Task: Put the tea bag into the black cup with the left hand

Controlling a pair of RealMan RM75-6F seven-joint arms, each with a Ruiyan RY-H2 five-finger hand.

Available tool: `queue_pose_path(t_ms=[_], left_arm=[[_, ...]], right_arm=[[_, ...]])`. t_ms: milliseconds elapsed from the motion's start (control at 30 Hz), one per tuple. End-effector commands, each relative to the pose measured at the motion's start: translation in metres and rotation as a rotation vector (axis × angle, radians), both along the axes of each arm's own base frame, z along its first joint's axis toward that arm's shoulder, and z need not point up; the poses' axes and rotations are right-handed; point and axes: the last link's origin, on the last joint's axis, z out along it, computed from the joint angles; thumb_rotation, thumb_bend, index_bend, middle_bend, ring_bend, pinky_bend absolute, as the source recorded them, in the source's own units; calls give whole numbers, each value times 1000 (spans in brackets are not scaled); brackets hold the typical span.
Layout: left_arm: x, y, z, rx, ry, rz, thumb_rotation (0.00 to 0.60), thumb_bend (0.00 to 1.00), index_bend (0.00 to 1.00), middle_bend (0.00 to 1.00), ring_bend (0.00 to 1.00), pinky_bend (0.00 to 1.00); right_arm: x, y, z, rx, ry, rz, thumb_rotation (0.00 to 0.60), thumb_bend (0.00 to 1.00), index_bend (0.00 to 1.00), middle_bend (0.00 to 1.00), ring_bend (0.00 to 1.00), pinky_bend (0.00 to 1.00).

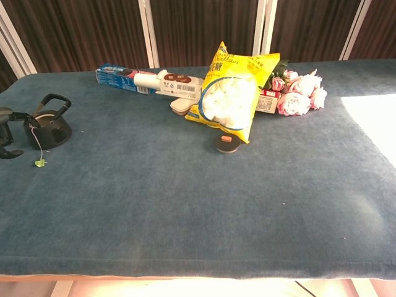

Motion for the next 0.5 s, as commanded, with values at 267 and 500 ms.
queue_pose_path(t_ms=[267, 500], left_arm=[[39, -50, 60, 212, -148, -271, 600, 253, 147, 940, 990, 893], [26, -160, 78, 65, -170, -237, 600, 175, 51, 58, 119, 369]], right_arm=[[1, 2, 0, 2, -1, 7, 600, 300, 0, 0, 0, 0], [2, 3, -4, 15, 10, 14, 600, 299, 0, 0, 0, 0]])
